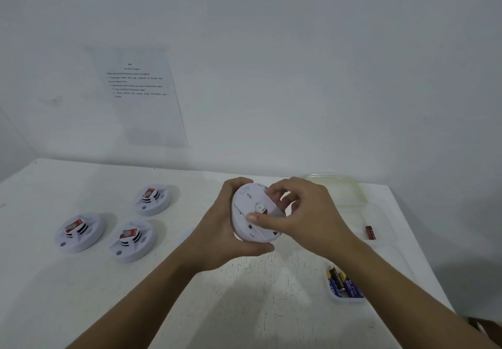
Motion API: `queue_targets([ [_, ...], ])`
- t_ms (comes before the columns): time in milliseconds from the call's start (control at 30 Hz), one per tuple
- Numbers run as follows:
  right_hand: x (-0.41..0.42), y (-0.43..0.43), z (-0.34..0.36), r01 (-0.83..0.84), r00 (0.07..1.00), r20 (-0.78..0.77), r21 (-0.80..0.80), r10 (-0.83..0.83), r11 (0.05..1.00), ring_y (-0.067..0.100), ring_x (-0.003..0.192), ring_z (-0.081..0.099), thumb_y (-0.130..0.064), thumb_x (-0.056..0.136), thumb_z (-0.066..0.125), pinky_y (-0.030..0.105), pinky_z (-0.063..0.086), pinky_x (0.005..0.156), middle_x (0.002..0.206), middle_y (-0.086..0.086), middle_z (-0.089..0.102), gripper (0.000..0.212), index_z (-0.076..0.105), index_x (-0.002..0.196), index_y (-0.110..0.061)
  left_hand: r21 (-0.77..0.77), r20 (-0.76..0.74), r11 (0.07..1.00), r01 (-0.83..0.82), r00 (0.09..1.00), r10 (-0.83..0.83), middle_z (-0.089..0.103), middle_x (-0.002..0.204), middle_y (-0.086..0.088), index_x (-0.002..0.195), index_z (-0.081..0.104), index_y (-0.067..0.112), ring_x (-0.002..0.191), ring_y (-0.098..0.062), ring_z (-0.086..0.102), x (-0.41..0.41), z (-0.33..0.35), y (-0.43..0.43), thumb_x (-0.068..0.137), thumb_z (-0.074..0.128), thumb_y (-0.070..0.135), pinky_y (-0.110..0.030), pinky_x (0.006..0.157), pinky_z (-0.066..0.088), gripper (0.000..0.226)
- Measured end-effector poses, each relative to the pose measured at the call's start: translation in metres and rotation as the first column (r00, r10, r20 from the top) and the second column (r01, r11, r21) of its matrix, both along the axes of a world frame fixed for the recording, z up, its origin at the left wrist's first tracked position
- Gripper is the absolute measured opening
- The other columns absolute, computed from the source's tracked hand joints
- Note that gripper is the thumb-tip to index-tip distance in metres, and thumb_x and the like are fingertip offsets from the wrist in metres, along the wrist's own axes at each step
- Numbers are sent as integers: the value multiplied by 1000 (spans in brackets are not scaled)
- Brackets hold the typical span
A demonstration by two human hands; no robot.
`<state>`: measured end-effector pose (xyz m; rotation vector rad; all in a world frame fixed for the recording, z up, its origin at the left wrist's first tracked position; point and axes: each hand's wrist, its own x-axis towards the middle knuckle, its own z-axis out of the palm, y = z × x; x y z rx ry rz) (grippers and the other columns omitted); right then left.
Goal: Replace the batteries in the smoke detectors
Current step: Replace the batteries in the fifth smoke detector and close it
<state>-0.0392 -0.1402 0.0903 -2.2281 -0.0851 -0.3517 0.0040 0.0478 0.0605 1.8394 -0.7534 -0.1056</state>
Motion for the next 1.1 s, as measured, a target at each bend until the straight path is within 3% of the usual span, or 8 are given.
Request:
queue_targets([
  [133,1,-1,1,-26,1000,3,-13,26,1000,4,80,64,-60,60,87,18,50,64,93,-18,68,49,70,98,-34,12,-29,1000,25,999,-25,57,121,17,131,38,23,115,-16,61,-1,4,-1,60,97,11,-32,89,60,94],
  [300,3,-3,-2,-72,996,-48,-2,72,997,2,86,63,-58,59,88,20,51,67,96,-20,66,55,69,104,-33,30,-44,999,23,999,-22,55,115,27,127,38,26,114,-5,58,2,2,-2,61,96,11,-21,82,57,89],
  [467,3,-8,-5,-48,997,-62,105,54,993,6,83,65,-54,59,90,18,53,65,95,-14,70,55,72,104,-29,-11,-57,999,30,998,-31,56,128,14,138,40,29,122,-19,56,0,1,0,67,94,16,-30,93,58,90],
  [600,2,-8,-8,-56,994,-79,193,73,980,9,82,66,-48,58,93,25,57,67,94,-12,71,53,72,102,-29,59,-16,996,61,998,-60,52,131,15,143,35,29,124,-15,52,0,1,0,70,92,20,-27,96,56,92],
  [733,-1,-1,-13,-34,994,-90,205,54,978,11,83,64,-43,64,91,18,52,65,94,-12,68,50,69,105,-27,107,38,993,41,998,-45,53,129,16,140,37,29,123,-17,54,3,-2,-2,69,93,23,-32,99,56,91],
  [867,-3,8,-16,65,998,-11,136,-64,989,8,78,64,-57,62,85,21,55,61,88,-14,68,49,67,96,-28,103,50,993,49,997,-54,53,130,17,142,35,31,125,-19,55,1,-4,-2,73,91,20,-37,100,56,90],
  [967,-4,12,-13,132,991,6,44,-132,990,7,71,64,-72,56,73,27,57,60,78,-14,66,53,64,86,-29,101,63,994,39,997,-45,54,131,8,142,36,26,123,-23,57,-1,-6,-2,72,92,20,-40,99,56,90],
  [1100,-1,15,-9,196,980,-12,-30,-197,980,6,65,63,-69,57,77,27,57,59,69,-12,64,48,62,76,-27,91,67,995,33,997,-39,56,129,4,141,37,21,120,-26,58,-2,-8,-2,72,91,16,-38,98,56,88],
])
